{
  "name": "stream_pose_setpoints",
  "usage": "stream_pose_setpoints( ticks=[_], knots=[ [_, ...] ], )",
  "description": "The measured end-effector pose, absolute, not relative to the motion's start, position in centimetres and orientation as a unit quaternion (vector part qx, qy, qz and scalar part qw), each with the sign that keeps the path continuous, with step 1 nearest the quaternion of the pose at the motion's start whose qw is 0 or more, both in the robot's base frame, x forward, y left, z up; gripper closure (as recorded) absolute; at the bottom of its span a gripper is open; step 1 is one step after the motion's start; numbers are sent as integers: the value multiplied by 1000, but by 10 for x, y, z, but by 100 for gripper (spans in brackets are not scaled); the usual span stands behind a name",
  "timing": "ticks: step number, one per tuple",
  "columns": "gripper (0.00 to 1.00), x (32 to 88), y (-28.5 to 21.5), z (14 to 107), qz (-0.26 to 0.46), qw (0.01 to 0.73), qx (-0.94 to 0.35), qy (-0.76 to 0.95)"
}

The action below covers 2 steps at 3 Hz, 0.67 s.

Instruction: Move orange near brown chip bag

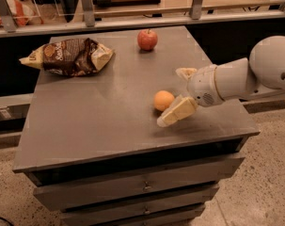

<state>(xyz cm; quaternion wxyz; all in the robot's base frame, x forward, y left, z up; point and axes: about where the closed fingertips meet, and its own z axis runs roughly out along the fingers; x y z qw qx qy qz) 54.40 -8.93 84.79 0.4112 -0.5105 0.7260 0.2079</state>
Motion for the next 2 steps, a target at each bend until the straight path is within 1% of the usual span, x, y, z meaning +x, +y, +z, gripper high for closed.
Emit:
stream_pose_setpoints(
  ticks=[1,2],
  knots=[
    [18,539,-82,844,210,410,-518,720],
    [41,534,-77,844,208,410,-525,716]
  ],
)
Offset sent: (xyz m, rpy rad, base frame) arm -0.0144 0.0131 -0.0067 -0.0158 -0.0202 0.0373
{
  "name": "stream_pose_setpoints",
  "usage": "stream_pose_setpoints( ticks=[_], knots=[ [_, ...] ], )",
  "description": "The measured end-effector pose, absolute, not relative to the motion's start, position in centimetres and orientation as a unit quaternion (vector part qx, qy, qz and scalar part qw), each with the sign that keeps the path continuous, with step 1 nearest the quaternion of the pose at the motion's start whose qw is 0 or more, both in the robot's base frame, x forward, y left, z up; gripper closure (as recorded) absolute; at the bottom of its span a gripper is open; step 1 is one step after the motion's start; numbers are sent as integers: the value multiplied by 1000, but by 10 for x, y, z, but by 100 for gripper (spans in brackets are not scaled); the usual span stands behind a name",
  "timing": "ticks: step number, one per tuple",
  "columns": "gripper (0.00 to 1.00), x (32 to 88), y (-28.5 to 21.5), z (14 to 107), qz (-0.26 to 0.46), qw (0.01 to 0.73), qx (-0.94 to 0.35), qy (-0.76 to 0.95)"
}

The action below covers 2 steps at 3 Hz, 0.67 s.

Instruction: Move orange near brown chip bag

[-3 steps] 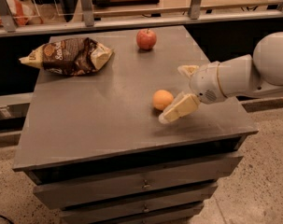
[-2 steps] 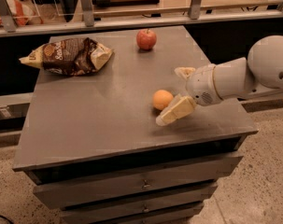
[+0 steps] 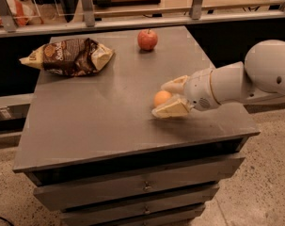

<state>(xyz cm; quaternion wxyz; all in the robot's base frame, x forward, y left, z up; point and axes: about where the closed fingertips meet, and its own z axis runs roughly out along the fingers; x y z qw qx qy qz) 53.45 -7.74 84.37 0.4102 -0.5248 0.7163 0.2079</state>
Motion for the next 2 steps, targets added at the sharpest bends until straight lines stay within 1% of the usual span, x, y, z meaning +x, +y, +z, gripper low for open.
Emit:
stream_pose_setpoints(
  ticks=[1,2],
  knots=[
    [65,538,-75,846,202,415,-527,714],
    [87,558,-74,857,179,446,-516,709]
  ],
)
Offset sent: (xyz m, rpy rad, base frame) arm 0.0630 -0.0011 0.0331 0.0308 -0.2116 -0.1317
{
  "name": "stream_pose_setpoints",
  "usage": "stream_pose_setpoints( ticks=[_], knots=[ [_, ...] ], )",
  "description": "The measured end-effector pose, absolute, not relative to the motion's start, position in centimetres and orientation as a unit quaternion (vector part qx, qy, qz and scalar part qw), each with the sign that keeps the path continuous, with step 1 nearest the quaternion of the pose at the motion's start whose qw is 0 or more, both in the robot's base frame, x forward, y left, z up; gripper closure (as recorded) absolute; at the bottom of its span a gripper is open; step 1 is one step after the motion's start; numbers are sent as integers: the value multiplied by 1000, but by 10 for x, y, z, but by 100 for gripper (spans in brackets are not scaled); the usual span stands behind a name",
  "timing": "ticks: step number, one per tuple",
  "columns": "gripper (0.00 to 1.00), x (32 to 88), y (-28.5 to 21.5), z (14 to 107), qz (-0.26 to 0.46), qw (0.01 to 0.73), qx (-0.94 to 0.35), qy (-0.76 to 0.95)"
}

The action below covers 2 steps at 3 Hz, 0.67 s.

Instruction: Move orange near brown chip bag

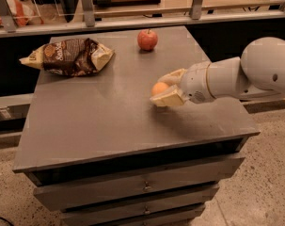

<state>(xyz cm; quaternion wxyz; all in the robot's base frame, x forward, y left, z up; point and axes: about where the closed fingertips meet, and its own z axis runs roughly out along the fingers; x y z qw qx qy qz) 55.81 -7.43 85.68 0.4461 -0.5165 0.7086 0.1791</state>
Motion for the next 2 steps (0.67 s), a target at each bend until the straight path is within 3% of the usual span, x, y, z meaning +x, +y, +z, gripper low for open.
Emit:
stream_pose_setpoints(
  ticks=[1,2],
  knots=[
    [100,598,-67,875,156,491,-501,695],
    [100,639,-51,888,151,520,-500,676]
  ],
)
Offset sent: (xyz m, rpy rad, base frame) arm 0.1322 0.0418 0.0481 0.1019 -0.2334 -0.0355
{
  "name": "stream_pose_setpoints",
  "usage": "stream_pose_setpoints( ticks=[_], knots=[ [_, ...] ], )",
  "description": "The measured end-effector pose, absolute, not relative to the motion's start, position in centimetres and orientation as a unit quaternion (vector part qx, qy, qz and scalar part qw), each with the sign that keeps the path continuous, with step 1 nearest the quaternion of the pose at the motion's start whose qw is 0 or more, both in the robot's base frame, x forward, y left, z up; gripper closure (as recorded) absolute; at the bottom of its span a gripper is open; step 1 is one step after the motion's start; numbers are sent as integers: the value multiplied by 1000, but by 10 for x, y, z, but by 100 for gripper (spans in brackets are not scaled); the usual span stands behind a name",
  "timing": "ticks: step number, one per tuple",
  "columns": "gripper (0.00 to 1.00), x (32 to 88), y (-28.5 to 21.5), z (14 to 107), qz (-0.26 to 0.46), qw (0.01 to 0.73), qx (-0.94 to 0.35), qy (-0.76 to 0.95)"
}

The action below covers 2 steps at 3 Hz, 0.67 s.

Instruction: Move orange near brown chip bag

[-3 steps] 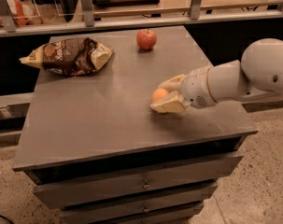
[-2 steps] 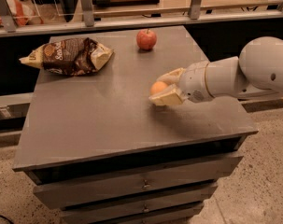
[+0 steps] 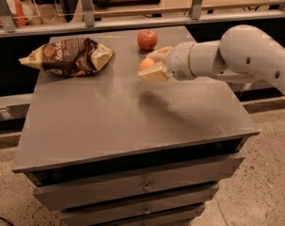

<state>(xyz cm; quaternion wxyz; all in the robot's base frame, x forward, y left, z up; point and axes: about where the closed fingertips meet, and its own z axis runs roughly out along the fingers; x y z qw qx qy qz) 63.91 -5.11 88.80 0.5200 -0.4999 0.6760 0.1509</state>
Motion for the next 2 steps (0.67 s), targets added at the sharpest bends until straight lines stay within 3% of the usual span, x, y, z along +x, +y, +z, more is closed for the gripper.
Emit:
stream_pose_setpoints(
  ticks=[2],
  knots=[
    [100,698,5,890,205,515,-521,649]
  ],
)
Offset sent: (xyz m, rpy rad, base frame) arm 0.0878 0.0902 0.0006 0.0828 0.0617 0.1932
